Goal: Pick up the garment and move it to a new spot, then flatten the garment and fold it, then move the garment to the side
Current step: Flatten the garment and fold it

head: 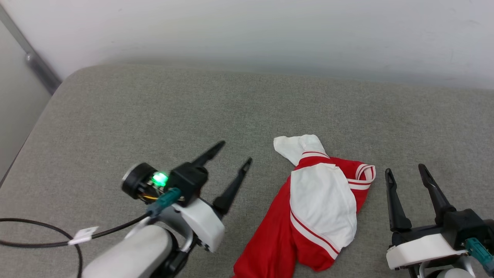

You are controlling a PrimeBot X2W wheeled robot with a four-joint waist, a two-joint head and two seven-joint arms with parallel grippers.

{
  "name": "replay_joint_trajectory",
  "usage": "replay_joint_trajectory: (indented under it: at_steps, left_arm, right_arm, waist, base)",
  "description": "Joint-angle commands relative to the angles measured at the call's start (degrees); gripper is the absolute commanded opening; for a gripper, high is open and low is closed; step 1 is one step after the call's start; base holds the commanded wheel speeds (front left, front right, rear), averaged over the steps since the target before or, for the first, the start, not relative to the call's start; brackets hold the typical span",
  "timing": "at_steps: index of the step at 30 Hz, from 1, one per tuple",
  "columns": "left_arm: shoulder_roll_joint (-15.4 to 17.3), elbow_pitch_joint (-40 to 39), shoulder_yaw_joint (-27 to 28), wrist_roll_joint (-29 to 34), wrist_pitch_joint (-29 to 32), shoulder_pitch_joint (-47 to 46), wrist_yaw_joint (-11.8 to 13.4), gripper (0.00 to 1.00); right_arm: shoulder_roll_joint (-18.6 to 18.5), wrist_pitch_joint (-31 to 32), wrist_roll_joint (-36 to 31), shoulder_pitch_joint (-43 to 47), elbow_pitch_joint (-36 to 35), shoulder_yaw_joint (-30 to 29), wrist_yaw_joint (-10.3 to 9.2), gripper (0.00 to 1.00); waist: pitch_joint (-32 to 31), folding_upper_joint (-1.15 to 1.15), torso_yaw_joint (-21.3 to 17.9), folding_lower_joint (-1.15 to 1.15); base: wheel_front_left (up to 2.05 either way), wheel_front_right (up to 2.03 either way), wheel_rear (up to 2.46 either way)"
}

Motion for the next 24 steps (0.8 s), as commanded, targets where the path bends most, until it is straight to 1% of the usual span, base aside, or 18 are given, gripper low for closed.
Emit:
replay_joint_trajectory:
  at_steps: [1,3,5,7,10,12,13,15,17,20,22,23,24]
  left_arm:
    - [1.1,0.04,1.74,0.98,-2.72,-0.06,1.57,1.0]
    - [2.09,-0.03,4.67,0.98,-7.13,1.25,3.45,1.0]
    - [3.2,-0.19,7.45,1.38,-9.75,2.92,5.09,1.0]
    - [3.69,-0.88,10.33,1.41,-10.88,5.14,6.69,1.0]
    - [2.92,-3.75,15.65,2.66,-11.25,9.63,8.65,1.0]
    - [2.09,-5.36,18.97,3.8,-11.21,13.56,8.88,1.0]
    - [1.8,-5.79,20.51,4.5,-11.18,15.26,8.61,1.0]
    - [0.75,-6.53,23.06,5.46,-11.2,17.72,7.78,1.0]
    - [-0.15,-6.62,24.84,6.59,-11.21,19.9,6.54,1.0]
    - [-1.46,-6.16,26.79,8.34,-11.21,21.8,4.57,1.0]
    - [-2.62,-5.74,27.7,9.25,-11.21,22.21,3.25,1.0]
    - [-3.23,-5.42,28.1,9.58,-11.21,22.42,2.57,1.0]
    - [-3.75,-5.12,28.34,10.03,-11.21,22.39,1.94,1.0]
  right_arm:
    - [0.01,-0.1,-0.03,0.36,-0.23,-0.02,-0.06,1.0]
    - [0.02,-0.09,-0.06,0.32,-0.43,-0.04,-0.06,1.0]
    - [0.01,-0.09,-0.14,0.36,-0.65,-0.06,-0.06,1.0]
    - [0.02,-0.09,-0.72,0.41,-0.75,0.41,-0.06,1.0]
    - [0.02,0.15,-0.58,0.17,-0.94,1.63,-0.06,1.0]
    - [0.0,2.75,-1.62,-0.57,-1.77,3.67,-0.06,1.0]
    - [-0.44,4.79,-1.46,-1.09,-2.61,5.43,-0.04,1.0]
    - [-2.91,10.66,0.15,-1.82,-4.82,9.78,-0.05,1.0]
    - [-5.65,17.98,2.96,-3.11,-7.8,14.0,-0.07,1.0]
    - [-10.55,30.75,7.31,-6.53,-12.44,20.65,-0.06,1.0]
    - [-12.96,39.24,10.98,-9.21,-14.79,24.44,-0.03,1.0]
    - [-13.26,43.51,13.42,-10.63,-15.38,25.47,-0.04,1.0]
    - [-14.51,47.42,14.71,-12.4,-15.96,27.15,-0.05,1.0]
  waist:
    - [-0.05,0.0,0.03,0.0]
    - [-0.03,0.0,0.17,0.0]
    - [-0.03,0.0,0.35,0.0]
    - [0.04,0.0,0.49,0.0]
    - [0.24,0.0,0.76,0.0]
    - [0.45,0.0,1.13,0.0]
    - [0.52,0.0,1.32,0.0]
    - [0.58,0.0,1.73,0.0]
    - [0.82,0.0,2.09,0.0]
    - [1.11,0.0,2.69,0.0]
    - [1.37,0.0,3.26,0.0]
    - [1.47,0.0,3.53,0.0]
    - [1.58,0.0,3.9,0.0]
  base:
    - [0.0,0.0,0.0]
    - [0.0,0.0,0.0]
    - [0.0,0.0,0.0]
    - [0.0,0.0,0.0]
    - [0.0,0.0,0.0]
    - [0.0,0.0,0.0]
    - [0.0,0.0,0.0]
    - [0.0,0.0,0.0]
    - [0.0,0.0,0.0]
    - [0.0,0.0,0.0]
    - [0.0,0.0,0.0]
    - [0.0,0.0,0.0]
    - [0.0,0.0,0.0]
